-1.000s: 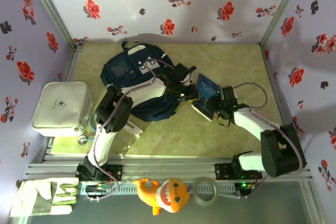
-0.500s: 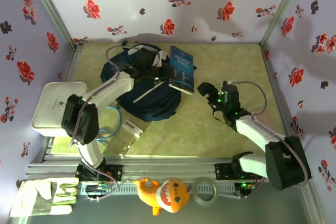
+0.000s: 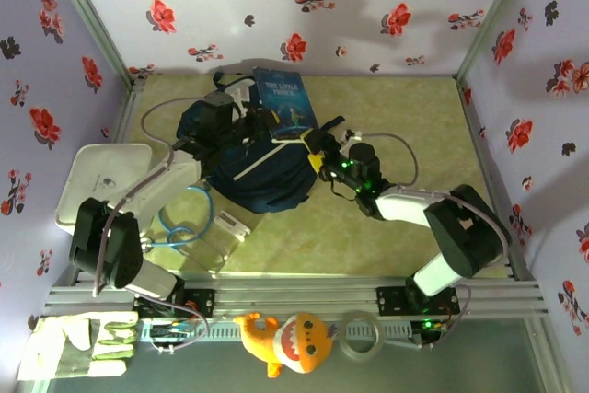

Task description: Pack books, pencil case, and school supplies into a backpack

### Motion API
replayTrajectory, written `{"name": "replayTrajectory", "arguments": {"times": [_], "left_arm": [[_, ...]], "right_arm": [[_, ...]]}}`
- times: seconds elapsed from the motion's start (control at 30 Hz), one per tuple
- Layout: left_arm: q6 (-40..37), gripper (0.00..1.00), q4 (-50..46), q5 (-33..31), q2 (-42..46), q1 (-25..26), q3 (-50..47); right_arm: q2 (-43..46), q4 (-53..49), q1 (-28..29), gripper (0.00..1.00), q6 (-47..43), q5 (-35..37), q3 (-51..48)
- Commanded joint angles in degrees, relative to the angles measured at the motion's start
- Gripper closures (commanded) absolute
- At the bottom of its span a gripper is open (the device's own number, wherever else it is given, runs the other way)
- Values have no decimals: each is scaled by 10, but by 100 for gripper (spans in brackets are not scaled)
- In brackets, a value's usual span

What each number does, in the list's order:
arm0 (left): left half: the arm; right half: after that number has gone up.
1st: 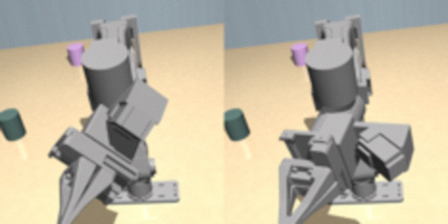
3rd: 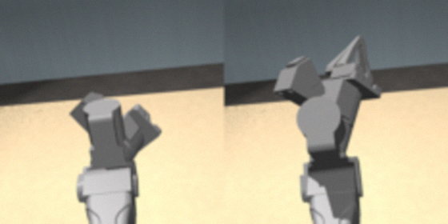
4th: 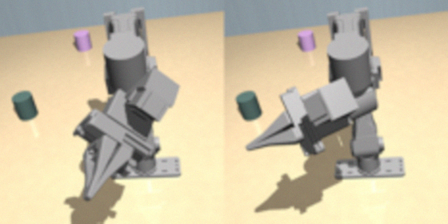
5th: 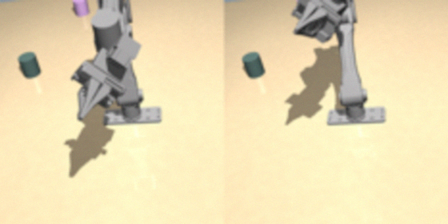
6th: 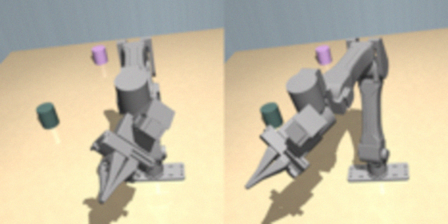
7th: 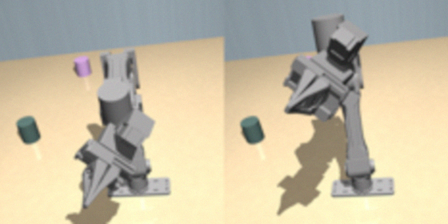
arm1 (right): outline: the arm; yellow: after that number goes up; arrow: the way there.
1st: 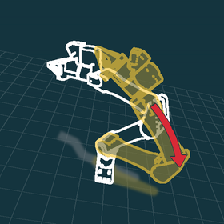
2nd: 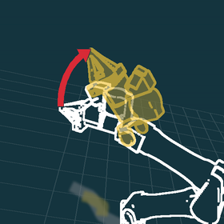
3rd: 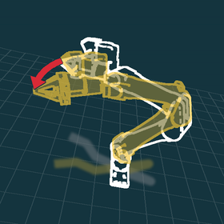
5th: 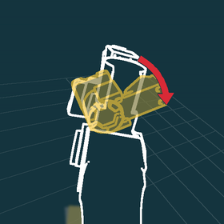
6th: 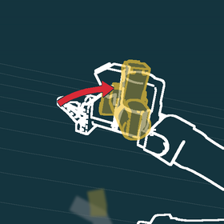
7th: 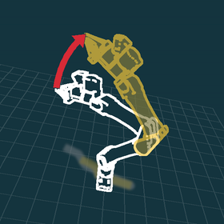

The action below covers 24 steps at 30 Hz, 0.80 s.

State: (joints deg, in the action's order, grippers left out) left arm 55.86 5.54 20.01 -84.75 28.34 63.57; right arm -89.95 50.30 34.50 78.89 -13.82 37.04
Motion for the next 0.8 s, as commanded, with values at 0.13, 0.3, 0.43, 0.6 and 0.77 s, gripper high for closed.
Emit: {"name": "replayTrajectory", "arguments": {"times": [0.13, 0.3, 0.43, 0.6, 0.77], "left_arm": [[28, 100, 126, 1, 23, 1, -22], [34, 100, 129, 3, 24, 1, -27], [50, 100, 157, 4, 20, 2, -40], [75, 100, 181, 5, 15, 3, -50], [80, 100, 182, 6, 18, 3, -57]], "right_arm": [[-41, 100, 24, 6, 35, 7, 47], [-55, 126, 27, 6, 46, 21, 52], [-58, 145, 34, 10, 55, 75, 38], [-70, 140, 36, 13, 64, 98, 50], [-97, 188, 36, 18, 88, 91, 65]]}}
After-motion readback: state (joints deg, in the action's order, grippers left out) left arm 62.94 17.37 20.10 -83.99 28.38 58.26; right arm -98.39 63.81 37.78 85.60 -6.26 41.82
